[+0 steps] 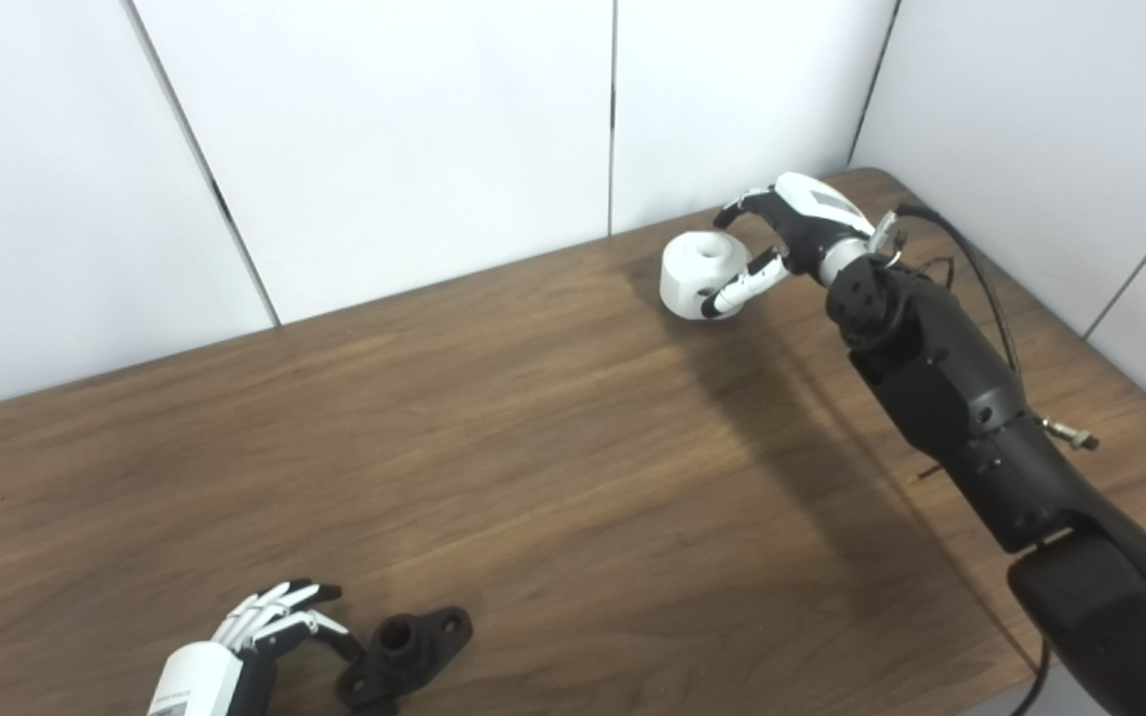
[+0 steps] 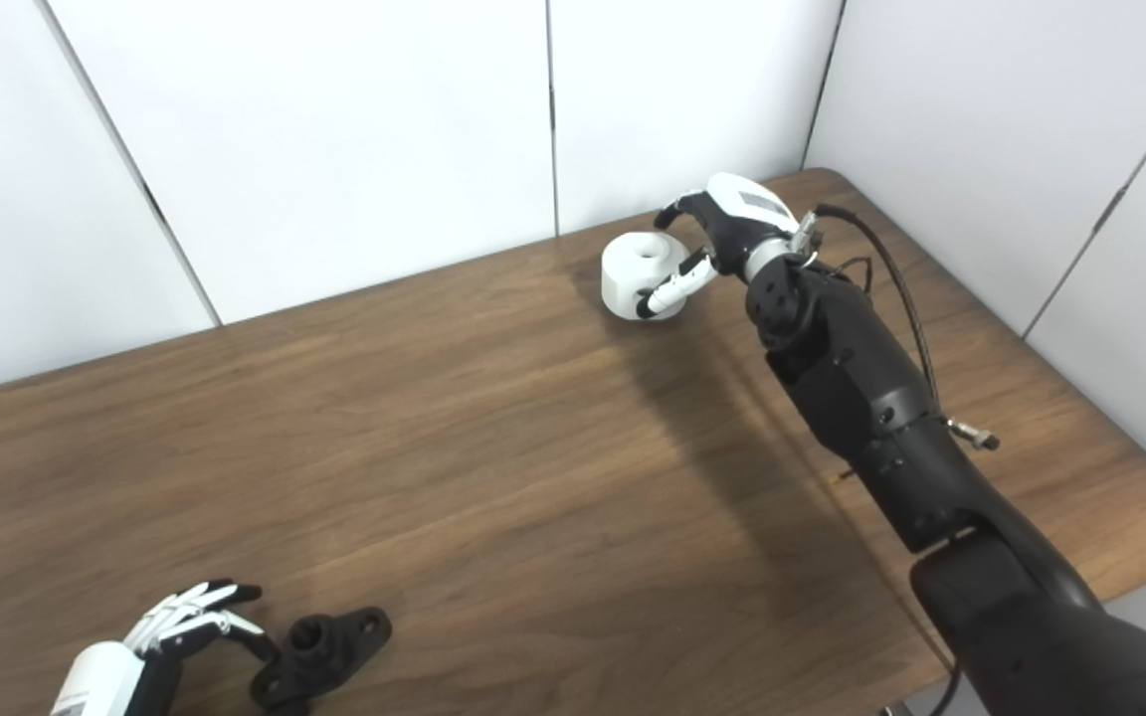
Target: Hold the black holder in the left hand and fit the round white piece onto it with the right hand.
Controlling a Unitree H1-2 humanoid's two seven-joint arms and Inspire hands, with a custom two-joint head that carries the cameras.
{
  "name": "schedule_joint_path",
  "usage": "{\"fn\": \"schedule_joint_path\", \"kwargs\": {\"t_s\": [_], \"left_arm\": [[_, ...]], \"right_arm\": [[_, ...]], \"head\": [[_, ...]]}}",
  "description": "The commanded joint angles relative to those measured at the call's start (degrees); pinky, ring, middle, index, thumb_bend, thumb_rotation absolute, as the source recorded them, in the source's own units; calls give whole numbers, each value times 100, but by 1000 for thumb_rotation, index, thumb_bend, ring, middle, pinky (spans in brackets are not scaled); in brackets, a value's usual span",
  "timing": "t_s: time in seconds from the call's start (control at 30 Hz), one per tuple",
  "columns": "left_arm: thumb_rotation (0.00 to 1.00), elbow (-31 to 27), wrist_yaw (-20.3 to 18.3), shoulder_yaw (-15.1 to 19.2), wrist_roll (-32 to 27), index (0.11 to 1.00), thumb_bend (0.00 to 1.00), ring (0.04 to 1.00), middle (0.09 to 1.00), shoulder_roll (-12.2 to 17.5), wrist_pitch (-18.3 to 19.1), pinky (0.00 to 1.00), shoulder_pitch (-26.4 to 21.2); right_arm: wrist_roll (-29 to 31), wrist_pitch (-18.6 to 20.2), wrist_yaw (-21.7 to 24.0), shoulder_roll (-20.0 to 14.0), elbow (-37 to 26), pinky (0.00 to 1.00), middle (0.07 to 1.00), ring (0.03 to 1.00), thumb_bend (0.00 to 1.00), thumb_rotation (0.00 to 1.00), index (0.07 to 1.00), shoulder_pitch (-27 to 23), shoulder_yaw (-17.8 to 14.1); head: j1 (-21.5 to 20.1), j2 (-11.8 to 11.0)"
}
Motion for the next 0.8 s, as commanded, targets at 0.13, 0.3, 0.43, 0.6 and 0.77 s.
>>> {"fn": "schedule_joint_path", "kwargs": {"t_s": [0.13, 0.3, 0.43, 0.6, 0.77], "left_arm": [[42, 56, -230, 103, 126, 488, 514, 855, 786, 81, 330, 868, 182], [41, 57, -246, 121, 172, 488, 514, 855, 787, 58, 310, 869, 174], [41, 38, -240, 134, 149, 488, 514, 852, 785, 32, 296, 863, 190], [41, -9, -286, 148, 173, 488, 514, 853, 786, 16, 323, 862, 206], [41, -50, -343, 172, 134, 489, 514, 858, 790, 11, 341, 866, 226]], "right_arm": [[-61, -104, -144, -228, 33, 1000, 914, 992, 917, 285, 744, -419, 86], [-10, -285, -257, -217, 163, 1000, 909, 985, 919, 286, 729, -463, 158], [2, -345, -270, -201, 198, 1000, 913, 988, 912, 288, 730, -477, 181], [14, -351, -280, -182, 194, 1000, 915, 990, 907, 286, 730, -476, 200], [77, -326, -278, -152, 183, 1000, 918, 997, 904, 276, 738, -466, 182]], "head": [[4, 12], [18, 13], [19, 2], [31, -6], [38, -1]]}}
